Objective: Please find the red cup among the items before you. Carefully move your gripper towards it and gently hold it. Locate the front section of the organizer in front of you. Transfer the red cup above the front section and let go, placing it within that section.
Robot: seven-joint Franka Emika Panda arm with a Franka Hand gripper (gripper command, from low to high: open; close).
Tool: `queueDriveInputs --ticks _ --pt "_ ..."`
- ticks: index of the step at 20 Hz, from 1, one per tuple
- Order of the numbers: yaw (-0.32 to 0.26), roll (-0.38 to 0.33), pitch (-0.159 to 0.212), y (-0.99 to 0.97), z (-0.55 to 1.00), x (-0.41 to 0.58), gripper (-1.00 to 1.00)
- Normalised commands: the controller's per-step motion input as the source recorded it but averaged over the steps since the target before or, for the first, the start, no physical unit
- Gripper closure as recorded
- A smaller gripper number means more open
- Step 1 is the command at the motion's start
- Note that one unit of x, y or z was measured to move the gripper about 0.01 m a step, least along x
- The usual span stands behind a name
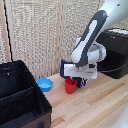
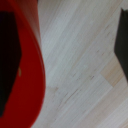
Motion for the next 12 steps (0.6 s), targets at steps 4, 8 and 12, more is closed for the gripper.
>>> queueDriveInputs --ticks 4,8,12 --pt "0.0 -0.081 0.0 0.1 -0.14 -0.071 1.0" --pt "0.0 -0.071 0.0 0.08 -0.11 -0.066 1.0" --pt "-0.072 -0.022 -0.005 0.02 0.09 -0.032 1.0"
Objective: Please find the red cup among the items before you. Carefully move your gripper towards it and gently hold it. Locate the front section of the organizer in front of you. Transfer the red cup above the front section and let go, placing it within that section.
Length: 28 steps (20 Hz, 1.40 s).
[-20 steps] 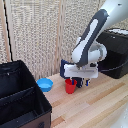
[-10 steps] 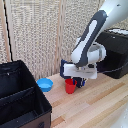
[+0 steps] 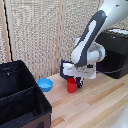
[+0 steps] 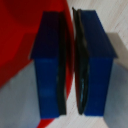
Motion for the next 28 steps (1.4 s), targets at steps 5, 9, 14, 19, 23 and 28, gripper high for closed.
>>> queueDriveInputs --ticks 5,9,14,19,23,28 --pt "-0.041 0.0 0.0 0.04 0.72 0.135 1.0" --pt "-0.029 0.007 0.044 0.14 0.78 0.153 1.0" --pt "-0.014 0.02 0.096 0.17 0.66 0.117 1.0" --pt "0.007 0.042 0.107 0.23 0.54 0.162 1.0" --pt "0.058 0.056 0.14 0.43 0.52 0.167 1.0" --pt "0.112 0.021 0.095 0.56 0.58 0.166 1.0"
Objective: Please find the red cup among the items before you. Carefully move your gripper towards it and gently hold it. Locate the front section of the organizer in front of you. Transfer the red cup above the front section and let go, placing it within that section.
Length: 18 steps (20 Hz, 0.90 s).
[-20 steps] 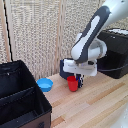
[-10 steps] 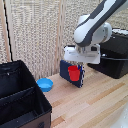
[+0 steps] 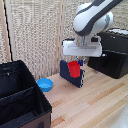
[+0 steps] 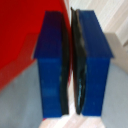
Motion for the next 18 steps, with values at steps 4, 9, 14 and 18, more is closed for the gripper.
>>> queueDriveInputs --ticks 4,9,14,18 --pt "0.111 0.029 0.06 0.55 0.66 0.173 1.0" --pt "0.057 0.015 0.023 0.69 0.61 0.131 1.0" --pt "0.048 0.007 0.0 0.69 0.5 0.049 1.0" --pt "0.064 0.029 0.0 0.66 0.48 0.038 1.0"
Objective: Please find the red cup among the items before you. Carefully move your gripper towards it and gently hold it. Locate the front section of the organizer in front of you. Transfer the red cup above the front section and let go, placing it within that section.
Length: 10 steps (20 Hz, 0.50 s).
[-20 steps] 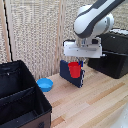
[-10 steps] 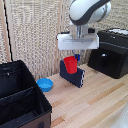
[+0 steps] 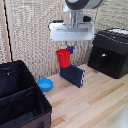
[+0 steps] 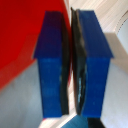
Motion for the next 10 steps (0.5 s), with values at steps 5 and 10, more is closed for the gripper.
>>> queueDriveInputs --ticks 5,10 --pt "0.062 0.035 0.0 0.67 0.47 0.041 1.0" --pt "0.069 0.042 0.0 0.65 0.43 0.05 1.0"
